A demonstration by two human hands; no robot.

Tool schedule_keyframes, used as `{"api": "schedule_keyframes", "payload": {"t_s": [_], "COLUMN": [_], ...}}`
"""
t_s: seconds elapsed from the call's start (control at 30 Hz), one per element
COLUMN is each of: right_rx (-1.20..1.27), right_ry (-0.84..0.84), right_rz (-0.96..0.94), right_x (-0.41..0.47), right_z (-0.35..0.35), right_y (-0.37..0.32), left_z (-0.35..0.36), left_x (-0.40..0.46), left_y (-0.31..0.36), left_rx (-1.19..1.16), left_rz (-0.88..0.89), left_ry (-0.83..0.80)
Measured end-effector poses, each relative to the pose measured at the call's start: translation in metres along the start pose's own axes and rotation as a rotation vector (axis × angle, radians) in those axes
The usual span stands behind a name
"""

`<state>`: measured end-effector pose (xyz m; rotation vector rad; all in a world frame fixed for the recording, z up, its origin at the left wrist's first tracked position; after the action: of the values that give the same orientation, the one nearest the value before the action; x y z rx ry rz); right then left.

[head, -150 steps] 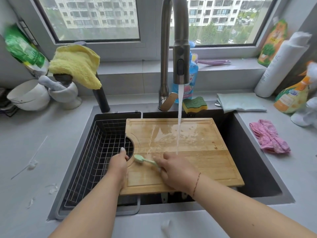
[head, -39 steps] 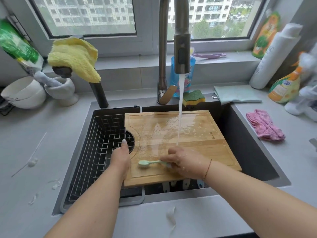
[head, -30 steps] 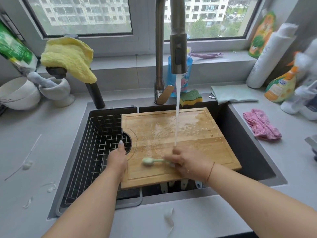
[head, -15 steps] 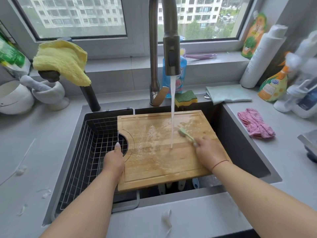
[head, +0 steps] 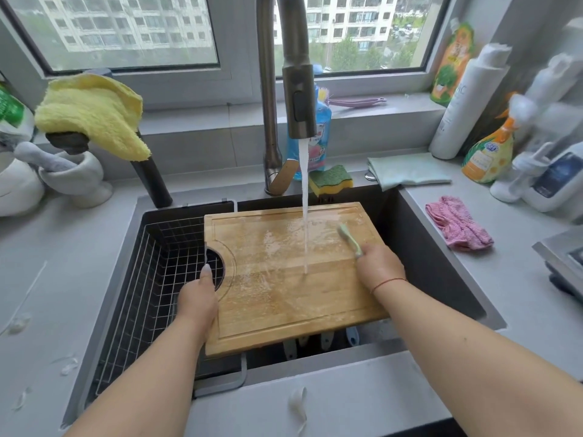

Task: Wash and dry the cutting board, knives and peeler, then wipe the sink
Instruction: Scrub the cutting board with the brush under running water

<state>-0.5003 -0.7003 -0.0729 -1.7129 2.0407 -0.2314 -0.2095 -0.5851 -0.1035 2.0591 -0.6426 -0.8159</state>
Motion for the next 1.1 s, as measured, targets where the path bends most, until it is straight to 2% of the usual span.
{"api": "schedule_keyframes", "payload": {"t_s": [0.1, 0.2, 0.27, 0.37, 0.47, 0.53, 0.6, 0.67, 0.73, 0.93, 1.1], "right_rx": [-0.024, -0.019, -0.077, -0.034, 0.0, -0.012, 0.015, 0.02, -0.022, -0.142, -0.082], "right_ry": [0.047, -0.083, -0.097, -0.087, -0.006, -0.018, -0.109, -0.138, -0.087, 0.066, -0.016], "right_rz": [0.032, -0.164, -0.272, -0.155, -0.032, -0.127, -0.27, -0.32, -0.264, 0.075, -0.208], "right_x": [-0.005, -0.023, -0.021, 0.002, 0.011, 0.003, -0.006, 0.001, 0.02, 0.057, 0.034], "right_z": [0.002, 0.017, 0.023, 0.013, 0.002, 0.006, 0.013, 0.013, 0.005, -0.019, 0.002], "right_y": [0.008, -0.022, -0.037, -0.035, -0.024, -0.032, -0.048, -0.059, -0.059, -0.015, -0.037], "left_z": [0.0, 0.0, -0.001, -0.002, -0.002, -0.001, -0.001, -0.002, -0.002, -0.002, -0.002], "left_x": [-0.003, -0.004, -0.004, -0.005, -0.004, -0.004, -0.003, -0.004, -0.005, -0.005, -0.005], "left_y": [0.005, 0.006, 0.005, 0.004, 0.004, 0.003, 0.003, 0.003, 0.004, 0.003, 0.003], "left_rx": [0.059, 0.083, 0.076, 0.06, 0.049, 0.032, 0.017, 0.018, 0.012, 0.032, 0.01], "left_rz": [0.013, 0.018, 0.01, -0.014, -0.019, -0.019, -0.024, -0.015, -0.008, 0.001, -0.009], "left_ry": [0.018, 0.0, 0.0, -0.001, -0.016, -0.023, -0.029, -0.038, -0.04, -0.032, -0.023]}}
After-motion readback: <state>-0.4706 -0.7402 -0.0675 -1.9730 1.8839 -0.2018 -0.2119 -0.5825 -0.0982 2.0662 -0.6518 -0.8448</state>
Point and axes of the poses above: each hand's wrist, its own x-axis towards the middle knuckle, its own z-axis out of the palm, y = z × x, the point moved 1 cm from there along x, towards the middle knuckle, and after that the axes turned 3 degrees about z, right-handed, at the moved point
